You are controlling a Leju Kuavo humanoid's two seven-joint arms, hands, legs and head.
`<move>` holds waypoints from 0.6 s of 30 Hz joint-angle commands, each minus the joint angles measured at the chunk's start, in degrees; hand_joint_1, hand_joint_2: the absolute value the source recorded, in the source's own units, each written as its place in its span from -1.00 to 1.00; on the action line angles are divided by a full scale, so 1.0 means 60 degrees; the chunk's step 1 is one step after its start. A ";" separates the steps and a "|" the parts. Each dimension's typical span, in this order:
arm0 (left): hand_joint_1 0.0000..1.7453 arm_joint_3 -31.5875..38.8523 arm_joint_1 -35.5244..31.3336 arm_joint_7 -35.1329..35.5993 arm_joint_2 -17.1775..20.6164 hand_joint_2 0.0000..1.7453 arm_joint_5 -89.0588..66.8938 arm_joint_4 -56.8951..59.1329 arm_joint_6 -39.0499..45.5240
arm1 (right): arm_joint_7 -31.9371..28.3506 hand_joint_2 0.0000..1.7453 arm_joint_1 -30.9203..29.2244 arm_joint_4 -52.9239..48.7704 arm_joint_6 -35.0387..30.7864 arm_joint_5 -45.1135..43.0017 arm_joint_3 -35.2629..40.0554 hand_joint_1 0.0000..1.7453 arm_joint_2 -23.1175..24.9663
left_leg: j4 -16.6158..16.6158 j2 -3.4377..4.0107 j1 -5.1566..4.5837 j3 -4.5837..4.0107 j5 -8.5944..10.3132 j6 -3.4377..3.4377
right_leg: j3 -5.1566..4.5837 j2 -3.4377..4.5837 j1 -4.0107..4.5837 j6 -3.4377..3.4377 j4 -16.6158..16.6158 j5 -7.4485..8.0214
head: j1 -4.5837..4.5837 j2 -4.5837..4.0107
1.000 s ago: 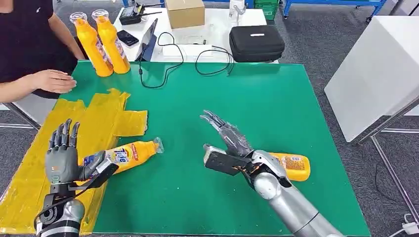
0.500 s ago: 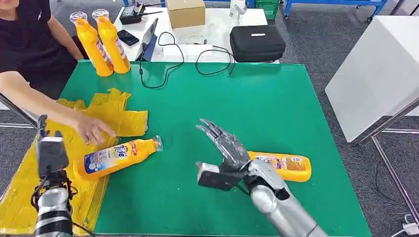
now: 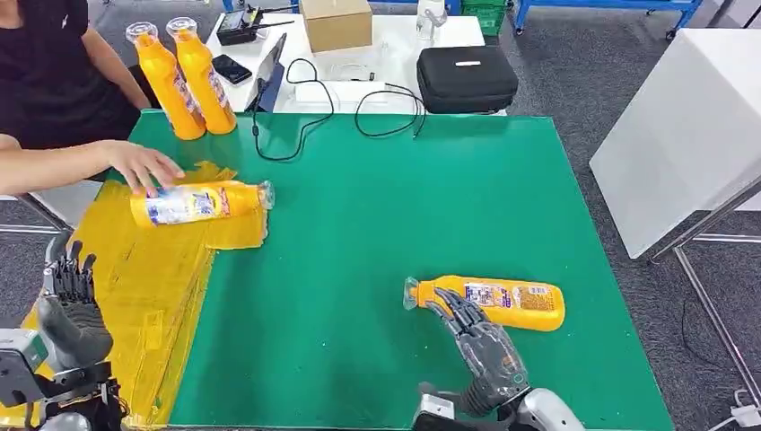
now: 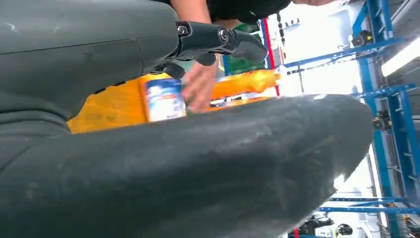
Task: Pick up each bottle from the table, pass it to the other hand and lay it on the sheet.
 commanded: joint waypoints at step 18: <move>-1.00 -0.0334 -0.0357 0.0080 -0.0126 -1.00 0.0468 0.0603 -0.0152 | -0.0109 1.00 0.1313 -0.0085 0.0773 0.0645 -0.5137 -1.00 0.0339 | -0.0019 0.0003 -0.0010 0.0092 -0.0027 -0.0008 | 0.0071 -0.0010 0.0001 0.0020 -0.0030 -0.0016 | 0.0000 0.0000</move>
